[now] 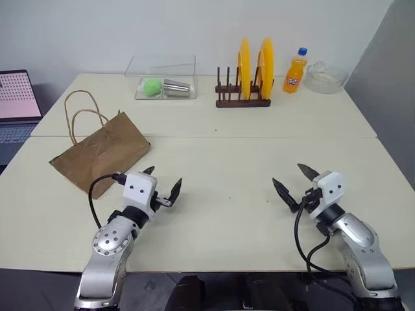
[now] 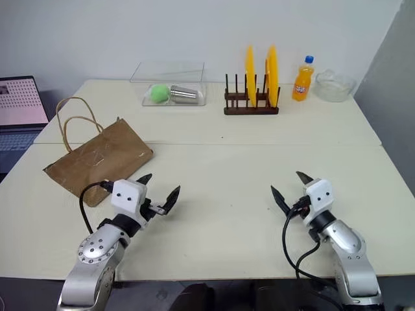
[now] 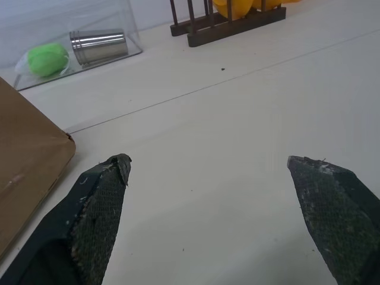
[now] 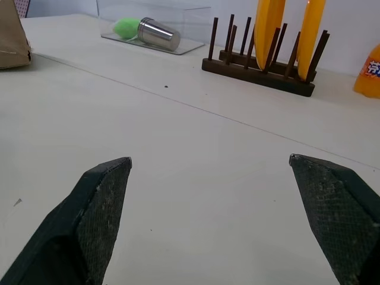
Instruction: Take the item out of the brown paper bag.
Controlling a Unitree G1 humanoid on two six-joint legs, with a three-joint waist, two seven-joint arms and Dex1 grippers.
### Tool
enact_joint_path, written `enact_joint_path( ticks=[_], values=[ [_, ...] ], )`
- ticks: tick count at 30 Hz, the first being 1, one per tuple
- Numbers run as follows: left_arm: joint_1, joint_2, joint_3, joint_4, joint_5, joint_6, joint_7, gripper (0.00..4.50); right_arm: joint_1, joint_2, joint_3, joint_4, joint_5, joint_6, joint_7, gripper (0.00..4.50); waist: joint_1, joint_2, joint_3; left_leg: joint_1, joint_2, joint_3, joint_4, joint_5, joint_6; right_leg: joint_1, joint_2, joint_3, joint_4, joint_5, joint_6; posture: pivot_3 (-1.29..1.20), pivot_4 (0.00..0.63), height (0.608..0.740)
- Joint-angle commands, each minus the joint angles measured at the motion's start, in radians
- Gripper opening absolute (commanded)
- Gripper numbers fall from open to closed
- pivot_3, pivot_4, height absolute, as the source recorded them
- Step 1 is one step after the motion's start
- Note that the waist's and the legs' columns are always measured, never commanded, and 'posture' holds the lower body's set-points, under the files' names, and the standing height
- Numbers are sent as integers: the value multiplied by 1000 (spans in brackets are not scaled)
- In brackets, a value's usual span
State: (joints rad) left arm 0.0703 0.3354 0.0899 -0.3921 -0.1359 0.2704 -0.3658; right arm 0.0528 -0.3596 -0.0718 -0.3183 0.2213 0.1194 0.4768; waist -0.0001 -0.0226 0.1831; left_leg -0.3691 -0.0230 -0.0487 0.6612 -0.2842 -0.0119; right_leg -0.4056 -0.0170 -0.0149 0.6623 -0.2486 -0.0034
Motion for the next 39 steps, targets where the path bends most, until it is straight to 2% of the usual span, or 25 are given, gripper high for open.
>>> enact_joint_path(
  ticks=[1,15,19,26,31,35,39],
  values=[
    [-19,10,9,-16,-19,-25,-18,4488,-1,10,3,-14,2,-24,-5,4500,0,0,0,0,0,0,0,0,0,0,0,0,0,0,0,0,150,740],
    [-19,7,13,-22,7,-11,21,4488,-3,8,21,-8,3,-30,18,4500,0,0,0,0,0,0,0,0,0,0,0,0,0,0,0,0,150,740],
    [-13,2,39,-35,10,-17,59,4488,-38,13,32,-42,36,21,24,4500,0,0,0,0,0,0,0,0,0,0,0,0,0,0,0,0,150,740],
    [24,-12,63,-103,6,-2,100,4488,-252,-48,92,-115,165,178,151,4500,-1,0,0,0,0,0,0,0,0,0,0,0,0,0,0,0,150,740],
    [52,18,115,-165,-83,50,52,4488,-396,-158,110,-181,367,371,318,4500,-1,0,1,-1,0,-1,0,0,0,0,0,-1,-1,0,0,0,150,740],
    [33,64,221,-170,-139,89,45,4488,-472,-206,119,-179,452,433,408,4500,1,-1,2,-2,0,-2,0,0,0,0,0,-2,-2,0,0,0,150,740],
    [38,138,354,-170,-220,146,13,4488,-526,-206,143,-136,442,420,453,4500,0,-1,2,-2,0,-3,0,0,0,0,0,-3,-1,0,0,0,150,740]
  ],
)
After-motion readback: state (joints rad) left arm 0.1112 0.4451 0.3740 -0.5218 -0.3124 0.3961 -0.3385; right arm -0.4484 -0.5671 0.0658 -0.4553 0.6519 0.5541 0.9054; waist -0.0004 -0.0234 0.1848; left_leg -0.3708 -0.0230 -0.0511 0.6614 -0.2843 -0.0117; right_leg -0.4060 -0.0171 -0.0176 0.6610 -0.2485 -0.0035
